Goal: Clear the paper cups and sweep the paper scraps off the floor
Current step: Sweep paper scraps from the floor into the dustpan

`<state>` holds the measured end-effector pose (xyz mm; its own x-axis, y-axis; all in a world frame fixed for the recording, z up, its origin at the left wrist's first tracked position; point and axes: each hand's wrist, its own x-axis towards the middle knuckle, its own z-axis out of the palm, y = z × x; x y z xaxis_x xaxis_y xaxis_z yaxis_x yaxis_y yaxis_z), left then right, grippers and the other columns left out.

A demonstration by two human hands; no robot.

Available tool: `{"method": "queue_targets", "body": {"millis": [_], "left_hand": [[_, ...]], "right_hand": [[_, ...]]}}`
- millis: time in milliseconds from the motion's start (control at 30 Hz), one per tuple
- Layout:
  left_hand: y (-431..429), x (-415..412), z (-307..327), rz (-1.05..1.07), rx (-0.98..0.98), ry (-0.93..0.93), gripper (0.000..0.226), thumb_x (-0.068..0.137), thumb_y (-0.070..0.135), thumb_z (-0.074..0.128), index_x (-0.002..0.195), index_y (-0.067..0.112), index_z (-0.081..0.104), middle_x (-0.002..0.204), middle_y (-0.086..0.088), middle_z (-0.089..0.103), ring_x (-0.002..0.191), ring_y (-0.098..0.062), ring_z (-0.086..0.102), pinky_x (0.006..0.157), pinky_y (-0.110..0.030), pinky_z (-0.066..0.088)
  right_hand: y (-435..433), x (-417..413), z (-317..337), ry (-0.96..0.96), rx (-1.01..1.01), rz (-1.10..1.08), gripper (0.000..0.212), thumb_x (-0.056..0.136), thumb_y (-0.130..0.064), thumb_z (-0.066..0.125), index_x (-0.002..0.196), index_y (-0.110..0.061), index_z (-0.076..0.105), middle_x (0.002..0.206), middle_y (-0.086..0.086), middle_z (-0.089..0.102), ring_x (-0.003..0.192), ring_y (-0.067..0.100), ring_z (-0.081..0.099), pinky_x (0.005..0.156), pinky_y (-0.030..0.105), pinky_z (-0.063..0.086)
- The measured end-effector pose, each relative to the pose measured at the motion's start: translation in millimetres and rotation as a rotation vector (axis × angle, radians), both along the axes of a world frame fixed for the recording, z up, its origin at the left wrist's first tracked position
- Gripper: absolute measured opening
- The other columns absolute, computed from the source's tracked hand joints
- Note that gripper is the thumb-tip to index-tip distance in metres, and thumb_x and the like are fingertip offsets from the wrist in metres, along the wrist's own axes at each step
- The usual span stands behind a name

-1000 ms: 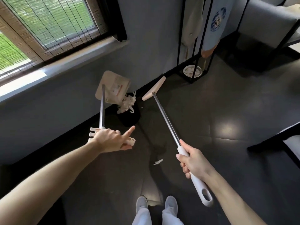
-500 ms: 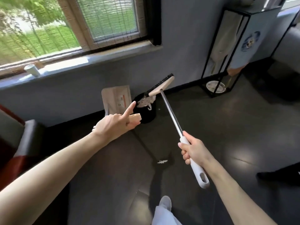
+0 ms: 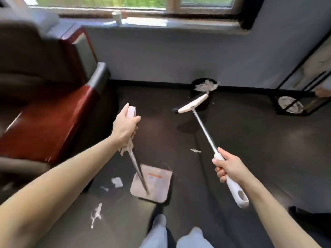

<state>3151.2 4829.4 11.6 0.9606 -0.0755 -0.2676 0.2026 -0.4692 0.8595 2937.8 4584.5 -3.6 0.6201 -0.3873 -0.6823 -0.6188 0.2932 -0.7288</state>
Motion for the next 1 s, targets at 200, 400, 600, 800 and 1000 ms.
{"method": "queue_targets", "body": {"millis": [200,400,600,800,1000], "left_hand": [[72.5,-129.0,-22.1,0.168,0.011,0.075,0.060,0.094,0.010,0.051,0.146,0.034,0.034,0.077,-0.005,0.054,0.049,-0.014,0.046,0.036,-0.022,0.034],[62.3,-262.0,-44.8,0.233,-0.013,0.026,0.056,0.094,0.019,0.055,0.143,0.039,0.038,0.105,-0.005,0.059,0.055,-0.015,0.051,0.041,-0.023,0.040],[9.0,-288.0,-56.4,0.161,-0.003,-0.023,0.050,0.097,0.028,0.054,0.143,0.038,0.037,0.118,-0.004,0.057,0.063,-0.011,0.053,0.044,-0.016,0.041],[-60.2,-239.9,-82.2,-0.001,-0.025,0.033,0.050,0.098,0.029,0.054,0.141,0.045,0.036,0.108,-0.007,0.060,0.061,-0.013,0.053,0.046,-0.023,0.047],[-127.8,-149.5,-99.3,-0.120,-0.016,0.061,0.050,0.098,0.031,0.052,0.142,0.048,0.033,0.120,-0.001,0.053,0.068,-0.013,0.054,0.052,-0.020,0.051]], "right_hand": [[25.1,-48.9,-27.8,0.104,0.023,0.207,0.061,0.096,0.005,0.047,0.149,-0.021,0.032,0.059,0.004,0.038,0.031,0.006,0.033,0.033,0.014,0.027],[10.2,-133.7,-49.7,0.198,-0.094,0.446,0.063,0.095,0.005,0.049,0.151,-0.017,0.028,0.059,0.006,0.039,0.029,0.005,0.034,0.032,0.013,0.028],[-34.8,-179.1,-59.1,0.268,-0.203,0.573,0.063,0.094,-0.001,0.050,0.151,-0.016,0.029,0.056,0.005,0.044,0.036,0.008,0.039,0.036,0.018,0.033],[-91.2,-152.1,-73.7,0.316,-0.363,0.675,0.064,0.093,-0.008,0.051,0.151,-0.019,0.027,0.061,0.006,0.052,0.045,0.013,0.048,0.042,0.023,0.041],[-154.4,-63.5,-84.6,0.396,-0.662,0.825,0.063,0.092,-0.015,0.049,0.151,-0.025,0.027,0.086,0.007,0.063,0.044,0.015,0.056,0.040,0.019,0.041]]}}
